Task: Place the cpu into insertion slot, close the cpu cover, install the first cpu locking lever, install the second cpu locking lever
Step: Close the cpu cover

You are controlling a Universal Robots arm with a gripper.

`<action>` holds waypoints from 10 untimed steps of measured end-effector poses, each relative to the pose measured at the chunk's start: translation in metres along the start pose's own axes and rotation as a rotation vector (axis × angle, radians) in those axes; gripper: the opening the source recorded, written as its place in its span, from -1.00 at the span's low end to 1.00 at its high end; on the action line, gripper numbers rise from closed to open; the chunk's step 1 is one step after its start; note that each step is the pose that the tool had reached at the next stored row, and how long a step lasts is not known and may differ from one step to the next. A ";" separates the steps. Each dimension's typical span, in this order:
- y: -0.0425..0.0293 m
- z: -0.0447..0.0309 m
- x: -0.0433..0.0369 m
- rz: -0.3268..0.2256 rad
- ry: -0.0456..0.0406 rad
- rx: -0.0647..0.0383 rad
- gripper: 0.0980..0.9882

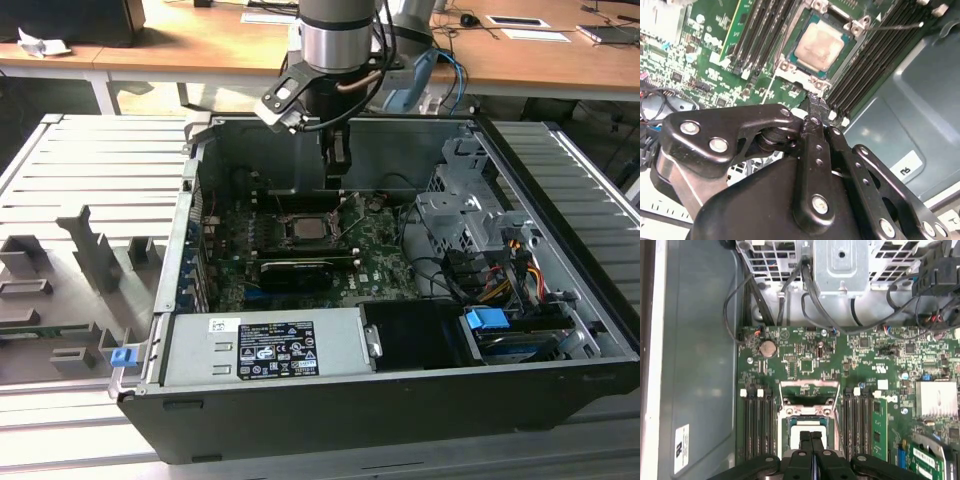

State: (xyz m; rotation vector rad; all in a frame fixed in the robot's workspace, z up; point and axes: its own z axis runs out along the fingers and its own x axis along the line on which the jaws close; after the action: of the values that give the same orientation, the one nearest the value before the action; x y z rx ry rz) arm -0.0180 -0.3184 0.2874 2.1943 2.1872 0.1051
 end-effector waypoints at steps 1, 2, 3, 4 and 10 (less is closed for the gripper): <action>0.0019 0.0002 0.0000 0.000 0.0001 0.000 -0.98; 0.0051 0.0004 0.0000 -0.002 0.0000 0.000 -0.98; 0.0092 0.0007 0.0000 -0.003 0.0003 0.000 -0.98; 0.0119 0.0011 0.0001 -0.004 0.0002 0.001 -0.98; 0.0136 0.0035 0.0000 -0.008 0.0005 0.001 -0.98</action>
State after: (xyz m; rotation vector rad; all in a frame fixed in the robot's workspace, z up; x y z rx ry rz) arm -0.0042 -0.3184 0.2850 2.1857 2.1965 0.1047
